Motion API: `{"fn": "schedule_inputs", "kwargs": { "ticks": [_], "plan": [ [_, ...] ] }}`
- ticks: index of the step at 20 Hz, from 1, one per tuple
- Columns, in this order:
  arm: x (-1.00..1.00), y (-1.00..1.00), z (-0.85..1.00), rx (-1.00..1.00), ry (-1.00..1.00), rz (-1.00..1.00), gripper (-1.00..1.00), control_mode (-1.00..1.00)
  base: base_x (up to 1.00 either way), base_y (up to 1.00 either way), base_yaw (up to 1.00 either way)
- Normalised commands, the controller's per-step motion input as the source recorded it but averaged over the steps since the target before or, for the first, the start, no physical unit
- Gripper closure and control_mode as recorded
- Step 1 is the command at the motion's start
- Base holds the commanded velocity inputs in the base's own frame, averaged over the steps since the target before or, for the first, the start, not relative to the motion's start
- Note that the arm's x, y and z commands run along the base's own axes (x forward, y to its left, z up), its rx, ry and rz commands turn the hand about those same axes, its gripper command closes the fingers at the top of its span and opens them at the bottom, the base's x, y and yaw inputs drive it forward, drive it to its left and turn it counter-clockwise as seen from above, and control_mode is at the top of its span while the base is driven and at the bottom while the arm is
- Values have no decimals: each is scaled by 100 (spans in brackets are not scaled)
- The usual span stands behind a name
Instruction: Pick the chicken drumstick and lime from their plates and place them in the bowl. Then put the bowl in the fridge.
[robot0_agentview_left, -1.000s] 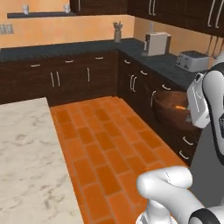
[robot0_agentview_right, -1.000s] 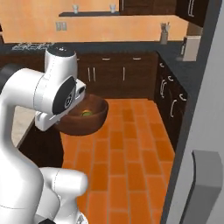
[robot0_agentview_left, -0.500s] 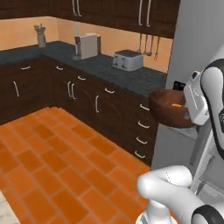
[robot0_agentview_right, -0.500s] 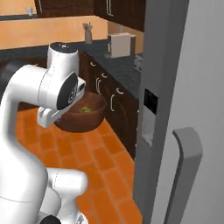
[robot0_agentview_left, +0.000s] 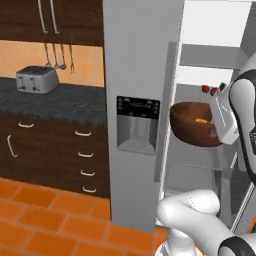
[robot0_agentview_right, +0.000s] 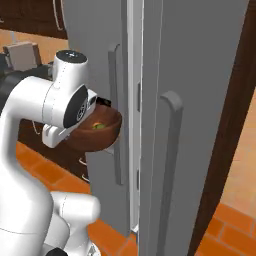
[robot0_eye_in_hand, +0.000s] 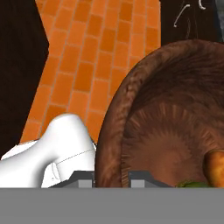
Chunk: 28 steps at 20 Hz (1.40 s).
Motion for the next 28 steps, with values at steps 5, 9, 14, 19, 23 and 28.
{"fn": "schedule_inputs", "kwargs": {
  "ticks": [5,9,14,19,23,28],
  "plan": [
    [0,0,0,0,0,0,100,100,53,33,-71],
    [0,0,0,0,0,0,100,100,87,53,-24],
    [0,0,0,0,0,0,100,100,30,1,-43],
    [0,0,0,0,0,0,100,100,14,0,-27],
    [0,0,0,0,0,0,100,100,35,-7,-9],
    [0,0,0,0,0,0,100,100,44,-2,-8]
  ]
}}
